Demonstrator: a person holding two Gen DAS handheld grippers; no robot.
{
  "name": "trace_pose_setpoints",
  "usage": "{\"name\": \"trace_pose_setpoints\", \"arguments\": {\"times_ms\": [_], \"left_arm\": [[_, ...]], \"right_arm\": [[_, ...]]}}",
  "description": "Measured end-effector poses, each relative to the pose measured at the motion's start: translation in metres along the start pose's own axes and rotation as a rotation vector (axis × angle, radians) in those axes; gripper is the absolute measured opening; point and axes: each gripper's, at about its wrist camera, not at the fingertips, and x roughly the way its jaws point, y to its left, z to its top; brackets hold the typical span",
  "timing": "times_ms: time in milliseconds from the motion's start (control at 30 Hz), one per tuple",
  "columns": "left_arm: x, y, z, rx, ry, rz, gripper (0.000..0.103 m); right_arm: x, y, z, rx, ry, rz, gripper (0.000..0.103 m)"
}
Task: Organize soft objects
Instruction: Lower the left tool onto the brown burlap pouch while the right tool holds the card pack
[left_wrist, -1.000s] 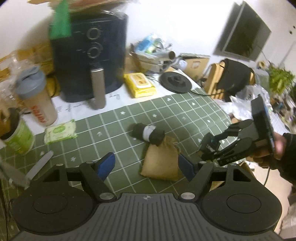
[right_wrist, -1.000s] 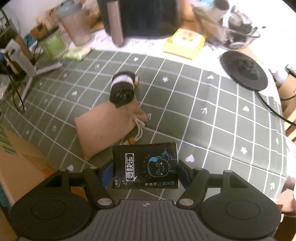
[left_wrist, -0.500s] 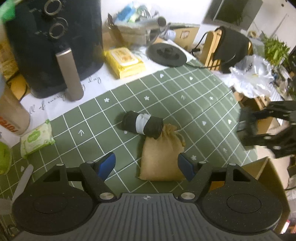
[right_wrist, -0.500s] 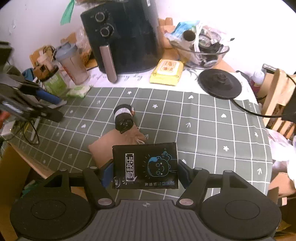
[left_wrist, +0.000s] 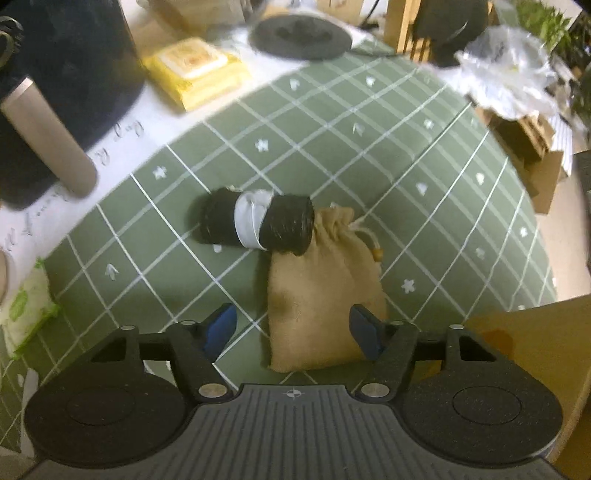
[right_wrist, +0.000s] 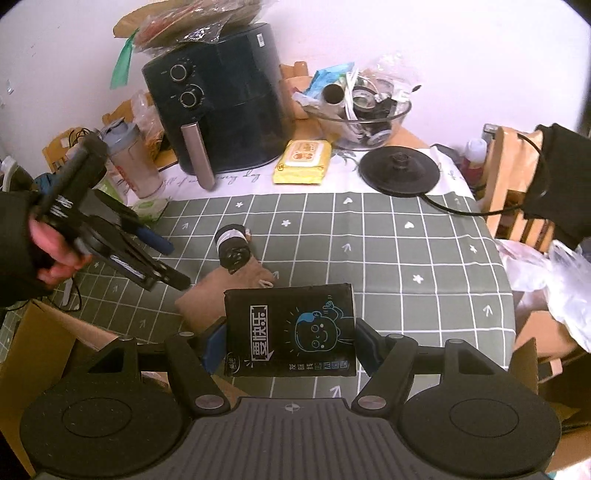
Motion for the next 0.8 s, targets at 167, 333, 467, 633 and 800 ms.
{"name": "trace_pose_setpoints", "arguments": {"times_ms": [167,333,467,633,800], "left_arm": [[0.023,0.005,0.007,-0.024,0.035,0.001,0.055],[0.040,0.009,0.011,-0.065,0.065,0.017,0.039],[0.046,0.009,0.009,-0.091,0.062,0.012,0.020],[0.041,0.011,0.007,-0.081,0.060,0.009,0.003],[0.030,0.005,0.010,-0.030,0.051,-0.002,0.003]], "right_arm": [[-0.009,-0.002,-0.007,0.020,-0.010,-0.007,0.072],[-0.015,-0.006,-0.015,0.045,-0.017,-0.012,0.072],[-0.017,-0.007,-0.019,0.058,-0.018,-0.009,0.072],[-0.019,-0.007,-0.021,0.060,-0.020,0.000,0.072],[-0.018,-0.007,-0.021,0.054,-0.017,0.016,0.072]]}}
